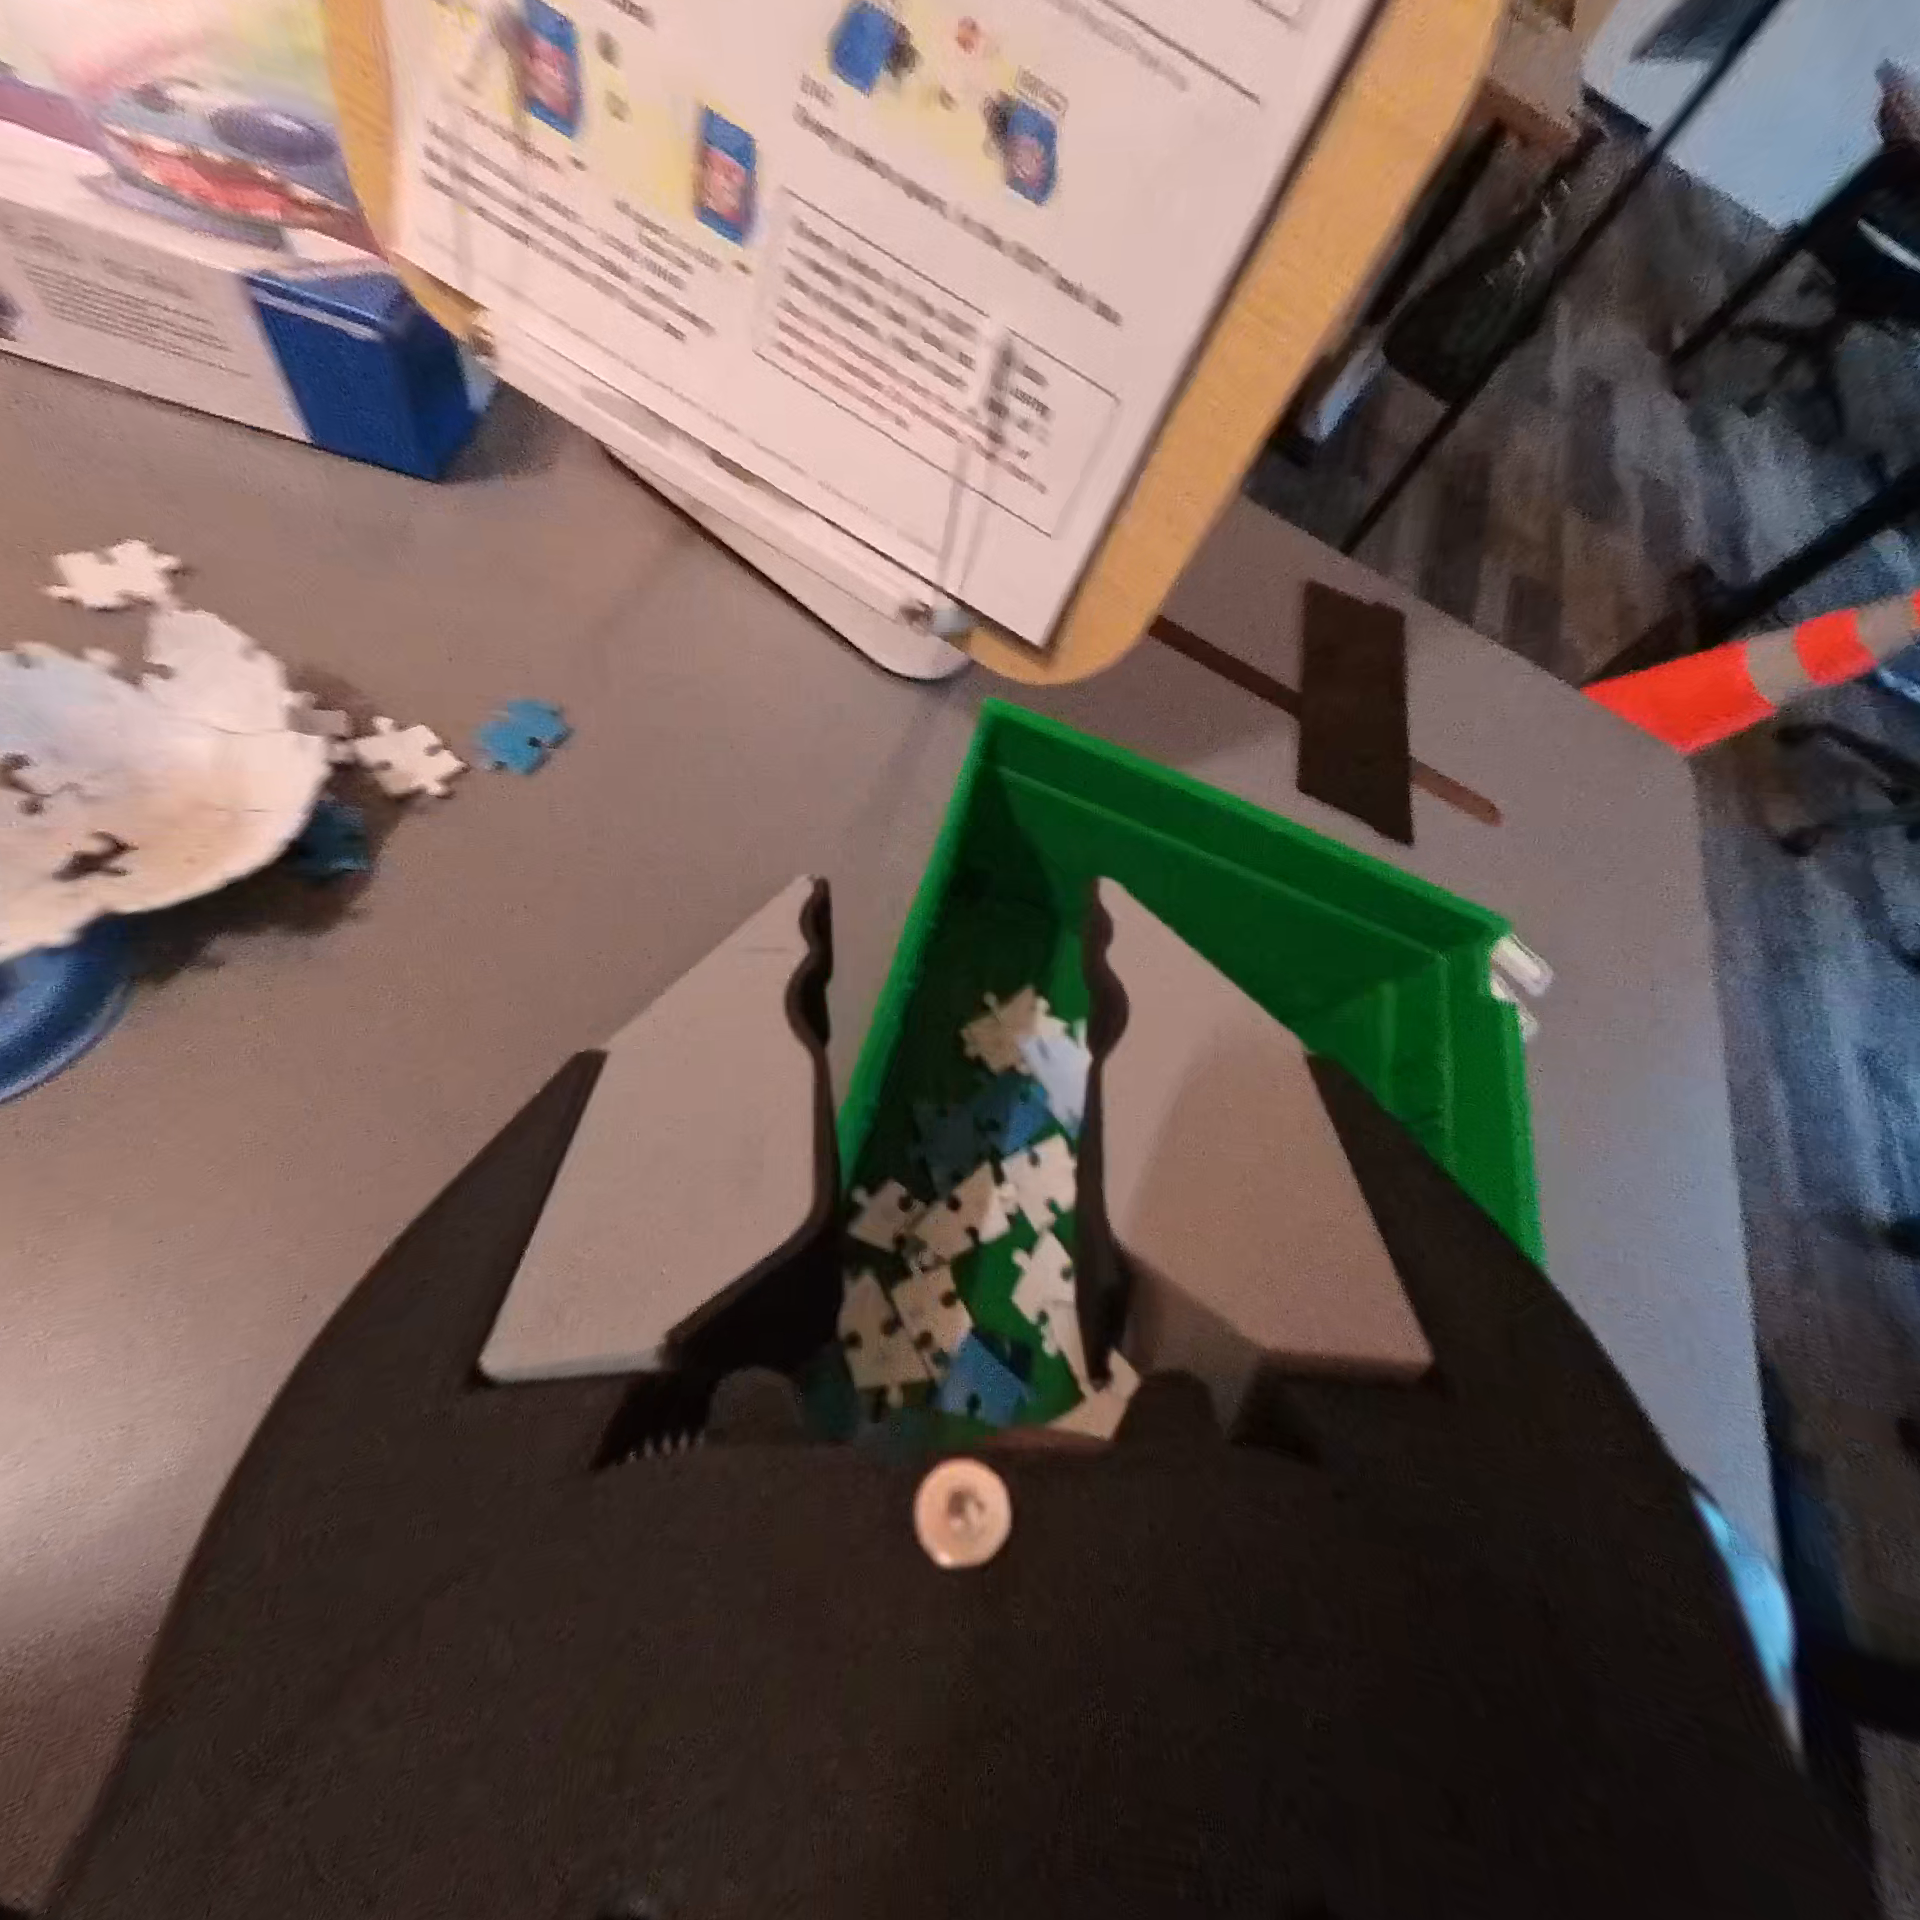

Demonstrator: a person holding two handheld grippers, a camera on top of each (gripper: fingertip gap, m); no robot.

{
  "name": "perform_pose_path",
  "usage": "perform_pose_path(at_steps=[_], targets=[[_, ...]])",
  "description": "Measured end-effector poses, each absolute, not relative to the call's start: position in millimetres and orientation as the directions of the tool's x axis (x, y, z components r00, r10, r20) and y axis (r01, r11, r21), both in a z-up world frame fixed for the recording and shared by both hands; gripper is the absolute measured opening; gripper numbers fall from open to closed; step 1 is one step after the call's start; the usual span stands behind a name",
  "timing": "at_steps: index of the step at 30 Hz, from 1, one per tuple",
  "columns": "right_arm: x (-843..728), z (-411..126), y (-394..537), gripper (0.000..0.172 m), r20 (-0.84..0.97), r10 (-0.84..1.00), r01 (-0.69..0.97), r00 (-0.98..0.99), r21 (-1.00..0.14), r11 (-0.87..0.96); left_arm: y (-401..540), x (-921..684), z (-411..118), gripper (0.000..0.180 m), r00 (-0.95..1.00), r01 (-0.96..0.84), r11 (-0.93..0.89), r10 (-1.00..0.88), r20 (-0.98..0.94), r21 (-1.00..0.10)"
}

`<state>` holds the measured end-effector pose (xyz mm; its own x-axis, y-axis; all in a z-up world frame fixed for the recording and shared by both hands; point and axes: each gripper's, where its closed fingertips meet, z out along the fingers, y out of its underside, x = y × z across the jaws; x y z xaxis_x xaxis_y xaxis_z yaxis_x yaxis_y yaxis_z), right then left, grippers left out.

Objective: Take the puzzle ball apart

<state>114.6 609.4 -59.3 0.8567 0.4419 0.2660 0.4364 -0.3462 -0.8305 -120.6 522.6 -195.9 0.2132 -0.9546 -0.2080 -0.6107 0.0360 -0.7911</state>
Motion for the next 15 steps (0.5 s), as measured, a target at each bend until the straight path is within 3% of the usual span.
perform_pose_path(at_steps=[3, 5, 7, 11, 13, 15], targets=[[8, -68, 564, 0.031, 0.177, 0.762, 0.443, 0.622, -0.883, -0.157, 530, -119, -216, 0.043, 0.164, -0.734, 0.147, -0.909, -0.383, -0.663], [-55, -106, 533, 0.036, 0.079, 0.910, 0.496, 0.408, -0.855, -0.148, 538, -121, -224, 0.030, 0.158, -0.780, 0.163, -0.883, -0.441, -0.605], [-89, -152, 528, 0.042, 0.096, 0.949, 0.601, 0.301, -0.792, -0.111, 545, -123, -224, 0.009, 0.170, -0.792, 0.171, -0.861, -0.479, -0.587], [-121, -201, 536, 0.034, 0.253, 0.950, 0.712, 0.182, -0.700, 0.050, 551, -128, -211, 0.001, 0.193, -0.777, 0.210, -0.818, -0.542, -0.594], [-128, -198, 543, 0.008, 0.346, 0.923, 0.716, 0.166, -0.686, 0.128, 550, -130, -207, 0.000, 0.202, -0.754, 0.227, -0.813, -0.546, -0.617], [-132, -188, 544, 0.002, 0.362, 0.911, 0.685, 0.195, -0.715, 0.137, 551, -132, -199, 0.000, 0.246, -0.716, 0.211, -0.816, -0.524, -0.666]])
